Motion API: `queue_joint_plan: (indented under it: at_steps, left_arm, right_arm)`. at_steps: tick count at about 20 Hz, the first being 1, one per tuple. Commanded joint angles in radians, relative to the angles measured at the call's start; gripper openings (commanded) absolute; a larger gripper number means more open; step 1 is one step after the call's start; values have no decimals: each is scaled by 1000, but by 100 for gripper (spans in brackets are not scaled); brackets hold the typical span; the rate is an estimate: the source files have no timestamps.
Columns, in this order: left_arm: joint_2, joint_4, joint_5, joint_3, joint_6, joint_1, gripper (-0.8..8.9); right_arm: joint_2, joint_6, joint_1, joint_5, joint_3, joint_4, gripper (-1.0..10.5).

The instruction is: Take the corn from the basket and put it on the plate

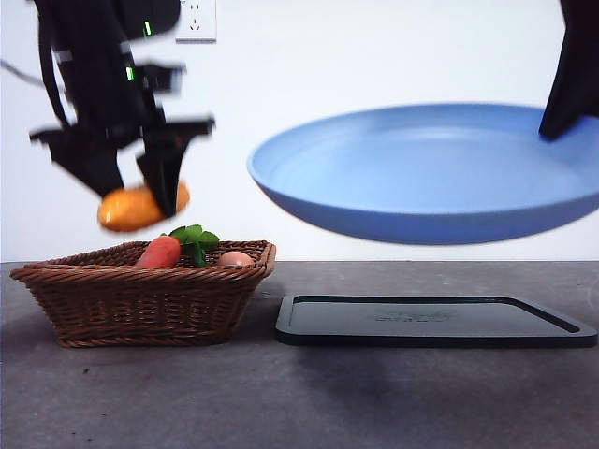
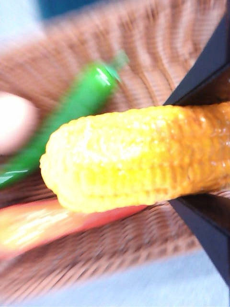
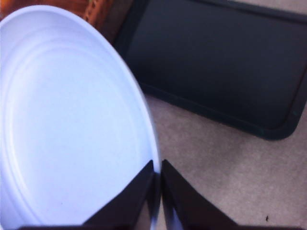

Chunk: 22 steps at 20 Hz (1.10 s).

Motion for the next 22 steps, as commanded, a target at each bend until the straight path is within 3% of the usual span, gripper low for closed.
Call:
queue_joint_plan:
  at_steps: [1, 4, 8, 15, 22]
  left_arm:
    - [-50, -2, 27, 20, -28, -22, 178]
    - [-122, -2, 119, 20, -51, -50, 178]
    - [-168, 7, 228, 20, -76, -170, 178]
    - [-58, 69, 198, 19, -32, -396, 178]
    - [45, 80, 179, 19, -4, -450, 194]
  right_arm:
    - [45, 16, -14, 1, 16, 28, 2]
    - [110, 24, -29, -16, 16, 87, 2]
    - [220, 64, -44, -84, 16, 198, 2]
    - [286, 99, -58, -192, 16, 262, 2]
    - [286, 99, -58, -211, 16, 261, 2]
